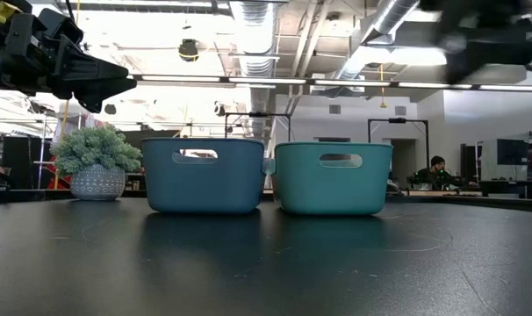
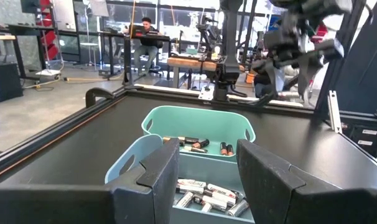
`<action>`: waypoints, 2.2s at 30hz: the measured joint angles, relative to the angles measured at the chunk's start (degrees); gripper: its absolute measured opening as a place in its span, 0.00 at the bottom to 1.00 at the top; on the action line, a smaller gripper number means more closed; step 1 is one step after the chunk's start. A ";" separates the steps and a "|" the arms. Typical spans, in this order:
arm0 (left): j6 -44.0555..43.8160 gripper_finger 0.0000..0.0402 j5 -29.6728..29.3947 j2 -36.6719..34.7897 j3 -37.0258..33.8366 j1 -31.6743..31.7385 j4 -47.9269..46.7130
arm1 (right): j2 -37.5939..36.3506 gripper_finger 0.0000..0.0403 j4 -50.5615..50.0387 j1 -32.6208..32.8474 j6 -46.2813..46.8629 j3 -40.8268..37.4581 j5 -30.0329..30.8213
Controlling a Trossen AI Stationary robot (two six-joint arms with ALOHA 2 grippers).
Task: Sort batteries
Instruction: Put the silver battery into the blue bin
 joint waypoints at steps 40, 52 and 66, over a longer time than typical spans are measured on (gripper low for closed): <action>0.00 0.39 0.00 -0.01 0.01 0.00 0.01 | 52.67 0.61 -4.48 -34.52 -51.79 52.15 -12.28; 0.00 0.39 0.00 -0.02 0.00 0.00 0.00 | 52.47 0.61 -3.56 -36.73 -46.93 52.17 -12.90; 0.01 0.39 0.00 -0.02 0.00 0.00 0.02 | 52.47 0.63 -2.90 -36.19 -39.01 52.17 -16.19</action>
